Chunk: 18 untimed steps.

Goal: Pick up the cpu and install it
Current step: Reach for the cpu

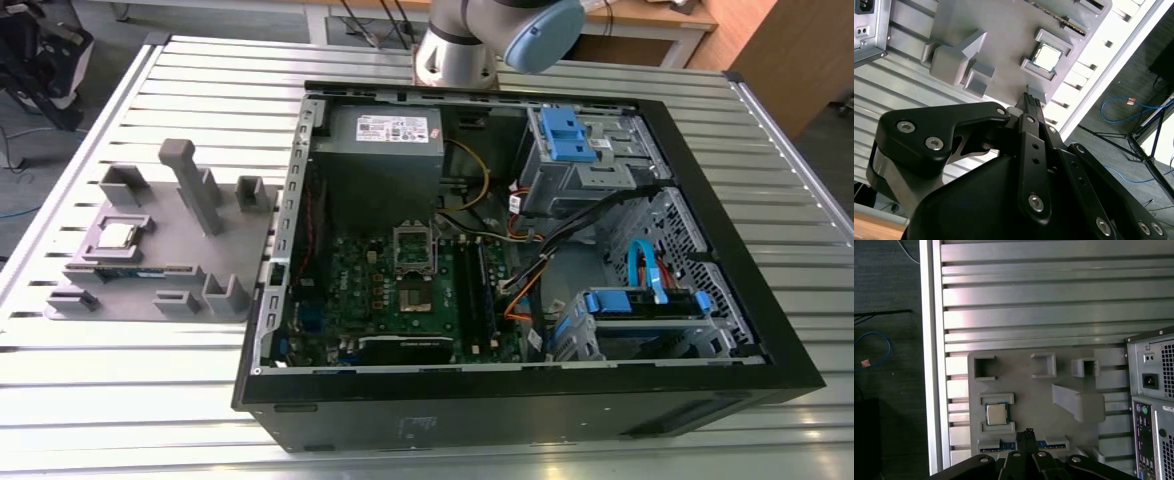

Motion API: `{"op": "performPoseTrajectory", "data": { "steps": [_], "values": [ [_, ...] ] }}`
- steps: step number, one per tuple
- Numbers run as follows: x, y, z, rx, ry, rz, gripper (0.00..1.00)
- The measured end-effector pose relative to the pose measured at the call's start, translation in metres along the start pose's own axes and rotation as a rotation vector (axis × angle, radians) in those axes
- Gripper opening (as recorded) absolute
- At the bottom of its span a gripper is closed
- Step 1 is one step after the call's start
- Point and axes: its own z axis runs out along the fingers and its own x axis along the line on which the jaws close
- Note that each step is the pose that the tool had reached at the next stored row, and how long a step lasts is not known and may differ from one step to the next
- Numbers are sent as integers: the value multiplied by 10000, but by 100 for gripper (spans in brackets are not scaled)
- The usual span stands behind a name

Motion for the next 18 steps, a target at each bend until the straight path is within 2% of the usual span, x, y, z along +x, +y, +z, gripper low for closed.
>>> {"op": "performPoseTrajectory", "data": {
  "steps": [13, 15, 18],
  "values": [
    [2, -2, 35, 2, 3, 0, 11],
    [3, -4, 80, 1, 2, 0, 11],
    [8, -5, 84, -1, -2, 1, 11]
  ]
}}
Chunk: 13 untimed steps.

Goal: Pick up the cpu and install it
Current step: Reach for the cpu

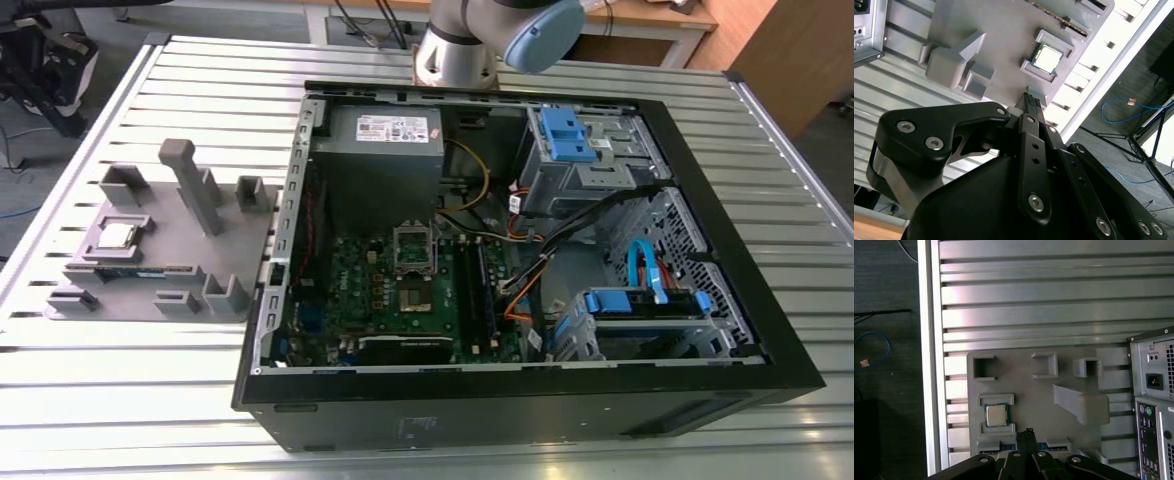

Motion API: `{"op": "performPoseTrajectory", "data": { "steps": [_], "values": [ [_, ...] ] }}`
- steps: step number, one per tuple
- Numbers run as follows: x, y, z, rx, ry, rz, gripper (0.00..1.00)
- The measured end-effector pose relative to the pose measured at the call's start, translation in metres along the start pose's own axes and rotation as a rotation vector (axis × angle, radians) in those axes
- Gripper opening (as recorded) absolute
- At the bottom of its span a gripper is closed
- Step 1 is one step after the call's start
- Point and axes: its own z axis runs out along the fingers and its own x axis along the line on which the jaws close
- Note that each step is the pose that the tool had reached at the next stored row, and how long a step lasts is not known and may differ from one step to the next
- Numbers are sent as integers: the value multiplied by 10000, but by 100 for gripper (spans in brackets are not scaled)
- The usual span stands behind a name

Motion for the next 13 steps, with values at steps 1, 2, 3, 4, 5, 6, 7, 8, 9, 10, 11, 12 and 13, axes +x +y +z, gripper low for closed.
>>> {"op": "performPoseTrajectory", "data": {
  "steps": [1, 2, 3, 4, 5, 6, 7, 8, 9, 10, 11, 12, 13],
  "values": [
    [6, 0, 1, 1, 1, 1, 11],
    [12, 0, 2, 2, 3, 0, 11],
    [16, -1, 4, 2, 2, -1, 11],
    [18, -2, 7, 2, 2, -1, 11],
    [21, -2, 11, 2, 2, -1, 11],
    [23, -2, 16, 2, 3, -1, 11],
    [25, -3, 23, 1, 2, 0, 11],
    [27, -3, 32, 2, 3, -1, 11],
    [28, -4, 42, 3, 4, -1, 11],
    [28, -4, 54, 2, 3, -1, 11],
    [29, -5, 67, 2, 3, -1, 11],
    [29, -5, 82, 2, 3, -1, 11],
    [30, -6, 96, 2, 4, -1, 11]
  ]
}}
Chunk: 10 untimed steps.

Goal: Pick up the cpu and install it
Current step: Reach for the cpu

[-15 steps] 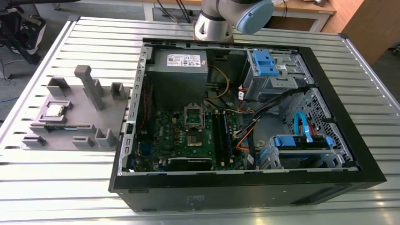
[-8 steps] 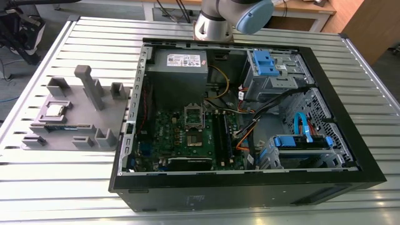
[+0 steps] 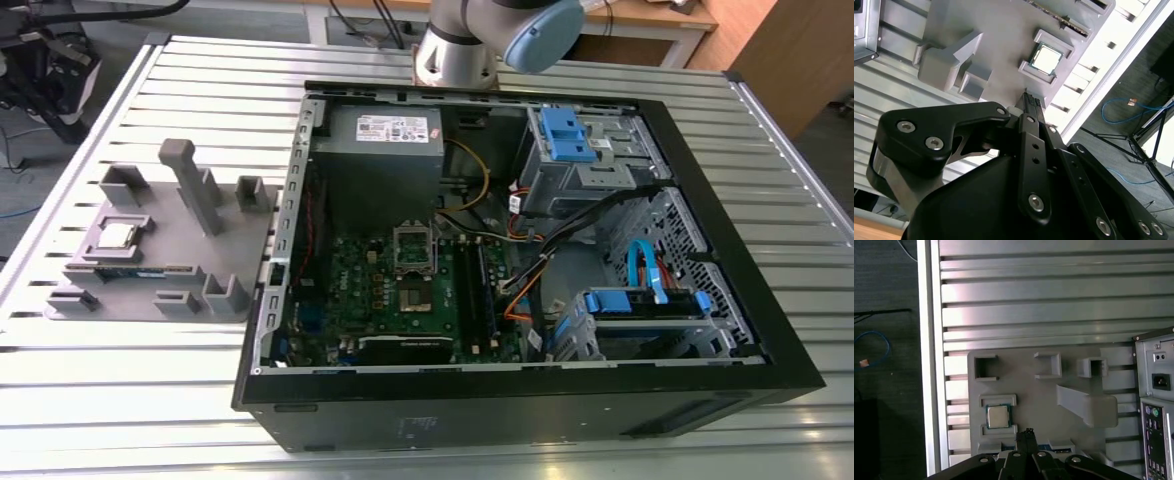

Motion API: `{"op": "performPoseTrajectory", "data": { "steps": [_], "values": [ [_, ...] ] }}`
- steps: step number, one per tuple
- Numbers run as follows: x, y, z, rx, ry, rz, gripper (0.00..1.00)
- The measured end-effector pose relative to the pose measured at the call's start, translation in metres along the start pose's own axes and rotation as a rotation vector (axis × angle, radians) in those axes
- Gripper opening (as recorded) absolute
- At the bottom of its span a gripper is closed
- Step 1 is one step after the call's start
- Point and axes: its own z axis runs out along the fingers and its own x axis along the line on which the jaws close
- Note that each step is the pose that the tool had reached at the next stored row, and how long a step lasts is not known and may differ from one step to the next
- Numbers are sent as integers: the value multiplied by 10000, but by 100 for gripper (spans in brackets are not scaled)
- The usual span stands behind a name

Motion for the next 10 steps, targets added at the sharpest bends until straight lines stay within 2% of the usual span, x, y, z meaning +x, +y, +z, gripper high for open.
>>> {"op": "performPoseTrajectory", "data": {
  "steps": [5, 10],
  "values": [
    [3, -2, 50, 1, 0, 1, 11],
    [3, -3, 57, 0, 1, 0, 11]
  ]
}}
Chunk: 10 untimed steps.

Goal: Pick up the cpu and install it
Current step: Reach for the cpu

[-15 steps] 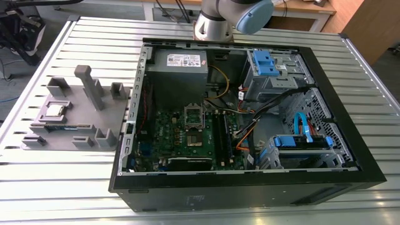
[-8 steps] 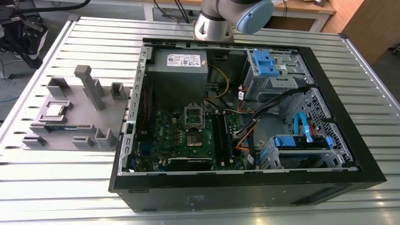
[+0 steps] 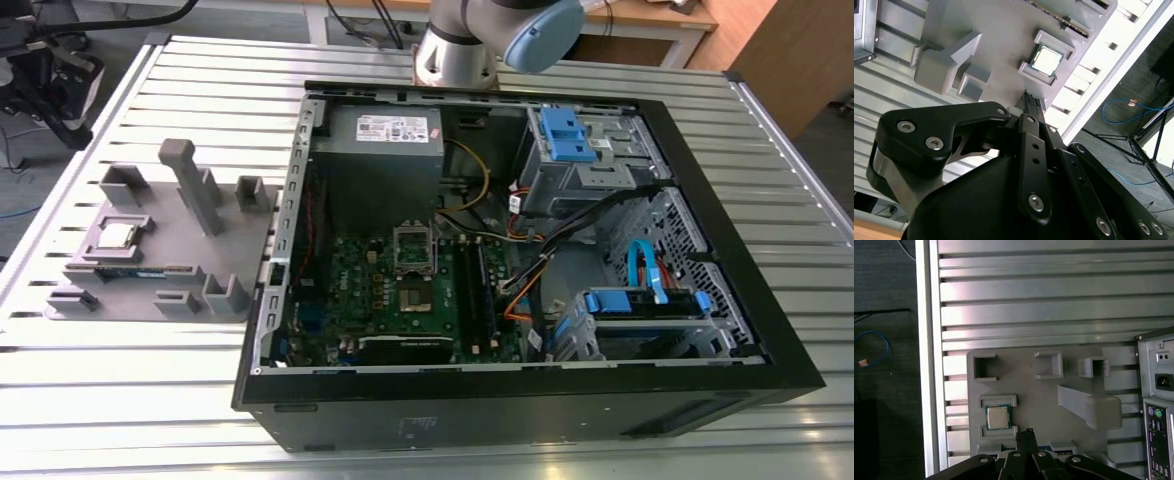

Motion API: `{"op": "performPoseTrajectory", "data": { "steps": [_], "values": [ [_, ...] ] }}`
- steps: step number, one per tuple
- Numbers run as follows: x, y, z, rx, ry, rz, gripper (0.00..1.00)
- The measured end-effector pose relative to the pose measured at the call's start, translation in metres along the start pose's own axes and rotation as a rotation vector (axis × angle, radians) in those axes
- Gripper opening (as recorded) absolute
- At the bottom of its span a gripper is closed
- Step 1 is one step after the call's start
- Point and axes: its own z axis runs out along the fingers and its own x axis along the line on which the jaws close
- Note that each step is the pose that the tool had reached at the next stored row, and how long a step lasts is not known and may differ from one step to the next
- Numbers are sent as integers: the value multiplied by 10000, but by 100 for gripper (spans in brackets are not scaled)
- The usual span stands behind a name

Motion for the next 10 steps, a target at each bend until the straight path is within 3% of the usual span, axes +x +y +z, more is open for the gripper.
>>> {"op": "performPoseTrajectory", "data": {
  "steps": [10],
  "values": [
    [2, -3, 56, 0, 0, 0, 11]
  ]
}}
